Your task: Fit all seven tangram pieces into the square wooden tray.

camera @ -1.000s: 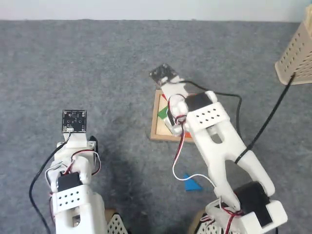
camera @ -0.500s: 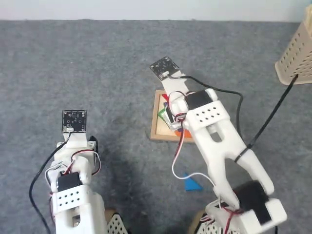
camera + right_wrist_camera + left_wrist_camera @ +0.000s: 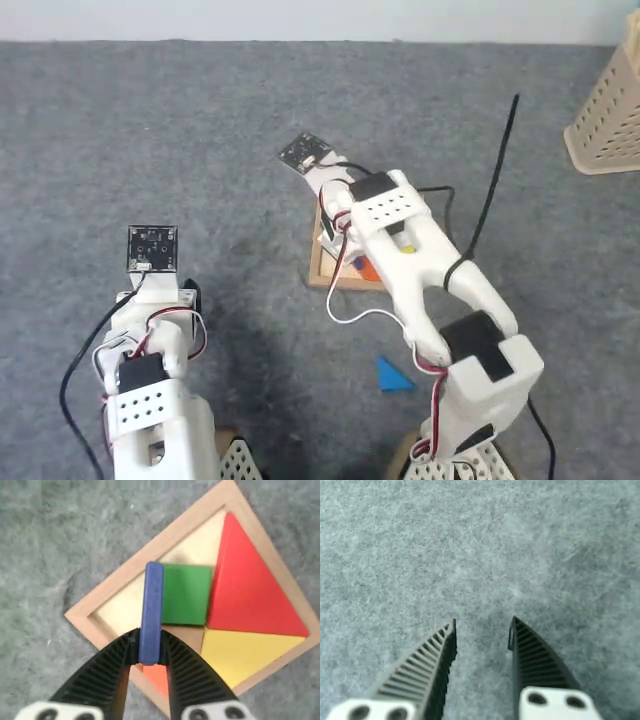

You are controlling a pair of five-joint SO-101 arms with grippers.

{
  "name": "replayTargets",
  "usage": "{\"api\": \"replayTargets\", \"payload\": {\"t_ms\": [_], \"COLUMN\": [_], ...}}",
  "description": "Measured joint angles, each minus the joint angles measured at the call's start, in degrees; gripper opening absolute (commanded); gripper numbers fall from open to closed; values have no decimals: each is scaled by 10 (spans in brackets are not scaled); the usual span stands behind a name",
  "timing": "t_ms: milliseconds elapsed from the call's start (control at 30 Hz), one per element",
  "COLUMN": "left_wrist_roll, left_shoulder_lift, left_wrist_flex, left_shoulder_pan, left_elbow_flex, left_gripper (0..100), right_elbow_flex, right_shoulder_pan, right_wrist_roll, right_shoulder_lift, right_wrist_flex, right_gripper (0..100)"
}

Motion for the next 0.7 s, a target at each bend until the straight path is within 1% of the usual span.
{"api": "replayTargets", "payload": {"t_ms": [133, 700], "left_wrist_roll": [0, 0], "left_shoulder_lift": [0, 0], "left_wrist_flex": [0, 0], "left_shoulder_pan": [0, 0], "left_elbow_flex": [0, 0], "left_gripper": [168, 168], "right_elbow_flex": [-1, -18], "right_shoulder_pan": [-1, 19], "right_wrist_roll": [15, 15], "right_shoulder_lift": [20, 27], "right_wrist_flex": [0, 0], "right_gripper": [9, 13]}}
